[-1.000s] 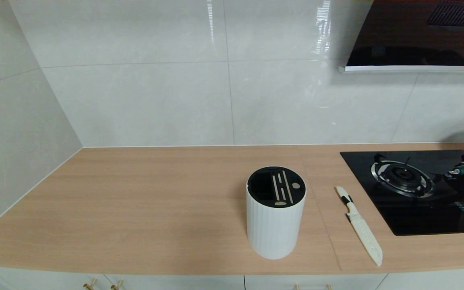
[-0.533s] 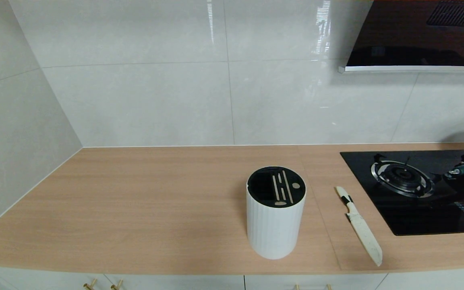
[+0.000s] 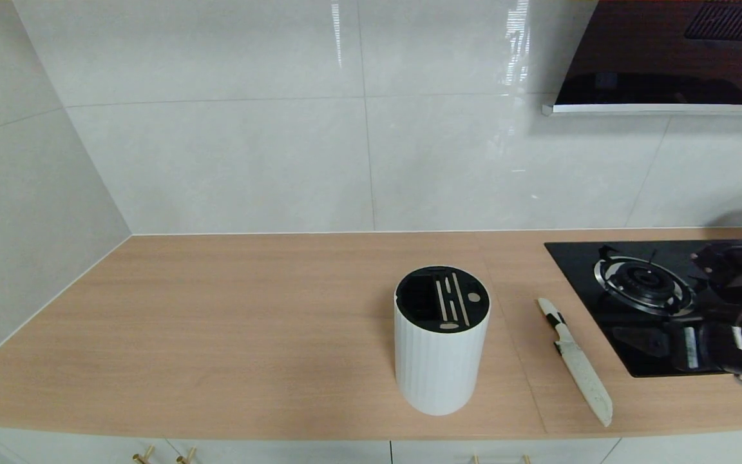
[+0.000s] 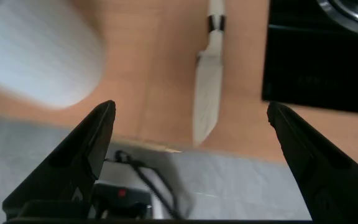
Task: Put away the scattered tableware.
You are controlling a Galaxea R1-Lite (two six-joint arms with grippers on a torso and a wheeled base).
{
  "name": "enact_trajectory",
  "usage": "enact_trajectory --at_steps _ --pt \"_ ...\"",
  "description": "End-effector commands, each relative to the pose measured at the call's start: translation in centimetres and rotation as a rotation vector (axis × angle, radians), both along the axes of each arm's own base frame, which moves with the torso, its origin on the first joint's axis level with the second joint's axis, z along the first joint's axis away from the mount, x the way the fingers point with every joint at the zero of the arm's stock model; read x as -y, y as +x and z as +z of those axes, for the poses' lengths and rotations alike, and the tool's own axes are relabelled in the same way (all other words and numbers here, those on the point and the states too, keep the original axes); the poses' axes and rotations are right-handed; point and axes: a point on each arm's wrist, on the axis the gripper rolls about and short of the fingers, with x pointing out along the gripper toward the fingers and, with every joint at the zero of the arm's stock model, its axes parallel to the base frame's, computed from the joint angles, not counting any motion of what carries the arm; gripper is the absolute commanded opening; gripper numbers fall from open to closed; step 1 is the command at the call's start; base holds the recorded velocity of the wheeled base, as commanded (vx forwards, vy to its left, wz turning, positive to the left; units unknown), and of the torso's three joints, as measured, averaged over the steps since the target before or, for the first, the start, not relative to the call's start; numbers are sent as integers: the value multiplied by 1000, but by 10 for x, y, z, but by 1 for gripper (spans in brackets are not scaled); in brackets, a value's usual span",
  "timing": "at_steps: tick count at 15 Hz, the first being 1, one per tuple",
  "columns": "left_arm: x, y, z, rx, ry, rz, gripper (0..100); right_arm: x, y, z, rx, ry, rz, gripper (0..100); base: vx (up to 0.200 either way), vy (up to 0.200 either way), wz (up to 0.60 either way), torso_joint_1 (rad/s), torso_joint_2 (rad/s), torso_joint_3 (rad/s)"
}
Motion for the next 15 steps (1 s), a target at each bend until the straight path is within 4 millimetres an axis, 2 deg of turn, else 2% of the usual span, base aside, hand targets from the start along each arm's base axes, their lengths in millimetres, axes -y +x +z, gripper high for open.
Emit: enact_trajectory --at_steps 1,4,9,15 --pt "0 0 0 0 -1 2 100 -9 78 -56 -119 -61 -26 100 0 0 0 0 0 0" --pt "0 0 0 0 -1 1 100 -12 98 -88 -198 -72 -22 100 0 0 0 0 0 0" --pt "0 0 0 0 -1 2 100 -18 118 -137 -187 -111 -51 100 0 0 0 0 0 0" --pt "0 0 0 0 -1 1 100 -17 125 -154 -177 -110 -56 100 0 0 0 0 0 0"
